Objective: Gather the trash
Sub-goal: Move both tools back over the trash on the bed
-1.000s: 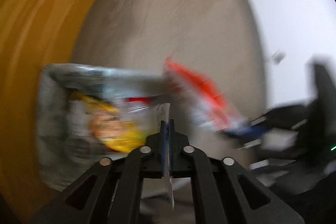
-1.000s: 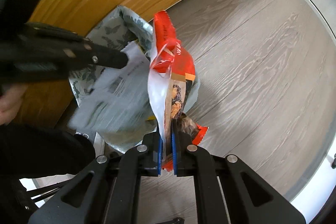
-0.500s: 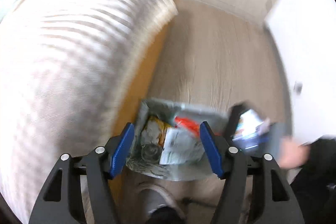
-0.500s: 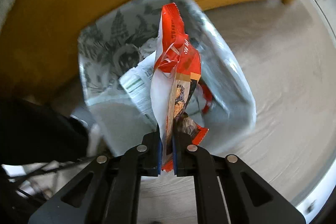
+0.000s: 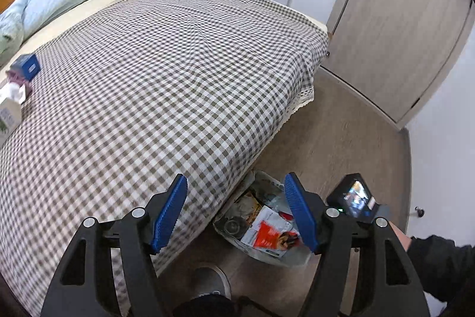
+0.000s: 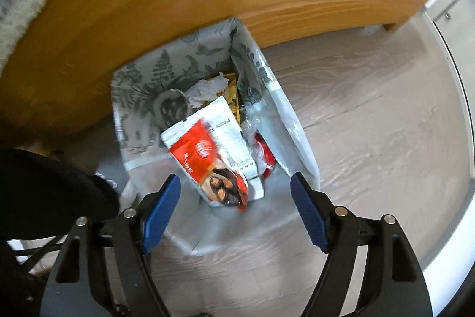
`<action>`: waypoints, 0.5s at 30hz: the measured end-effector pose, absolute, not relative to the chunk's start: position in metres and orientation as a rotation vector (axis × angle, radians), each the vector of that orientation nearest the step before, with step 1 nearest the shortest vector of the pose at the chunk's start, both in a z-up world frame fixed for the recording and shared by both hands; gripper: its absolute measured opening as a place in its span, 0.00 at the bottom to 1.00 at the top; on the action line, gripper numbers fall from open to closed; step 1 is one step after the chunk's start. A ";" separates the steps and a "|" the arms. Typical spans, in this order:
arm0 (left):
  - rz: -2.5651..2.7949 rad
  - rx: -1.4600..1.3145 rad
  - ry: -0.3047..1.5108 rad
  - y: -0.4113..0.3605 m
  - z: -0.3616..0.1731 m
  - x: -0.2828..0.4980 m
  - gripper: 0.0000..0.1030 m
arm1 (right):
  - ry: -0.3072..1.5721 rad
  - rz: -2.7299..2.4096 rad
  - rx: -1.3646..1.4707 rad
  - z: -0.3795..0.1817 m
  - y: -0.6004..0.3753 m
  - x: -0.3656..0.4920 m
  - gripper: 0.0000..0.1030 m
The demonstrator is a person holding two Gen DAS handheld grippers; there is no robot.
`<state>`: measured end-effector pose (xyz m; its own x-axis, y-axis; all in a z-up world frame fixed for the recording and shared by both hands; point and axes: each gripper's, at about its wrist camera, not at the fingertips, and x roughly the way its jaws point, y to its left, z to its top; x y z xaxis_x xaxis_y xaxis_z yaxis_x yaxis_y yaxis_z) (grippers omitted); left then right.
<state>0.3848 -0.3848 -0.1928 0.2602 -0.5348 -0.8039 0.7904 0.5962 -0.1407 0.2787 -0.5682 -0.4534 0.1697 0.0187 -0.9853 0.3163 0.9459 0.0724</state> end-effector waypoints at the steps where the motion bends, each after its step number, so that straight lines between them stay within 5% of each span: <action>1: -0.919 0.295 0.937 -0.380 -0.189 0.382 0.63 | 1.385 -0.219 0.291 -0.447 -0.566 0.275 0.71; 15: -0.922 0.133 0.846 -0.293 -0.149 0.367 0.72 | 1.266 -0.277 0.275 -0.341 -0.532 0.260 0.71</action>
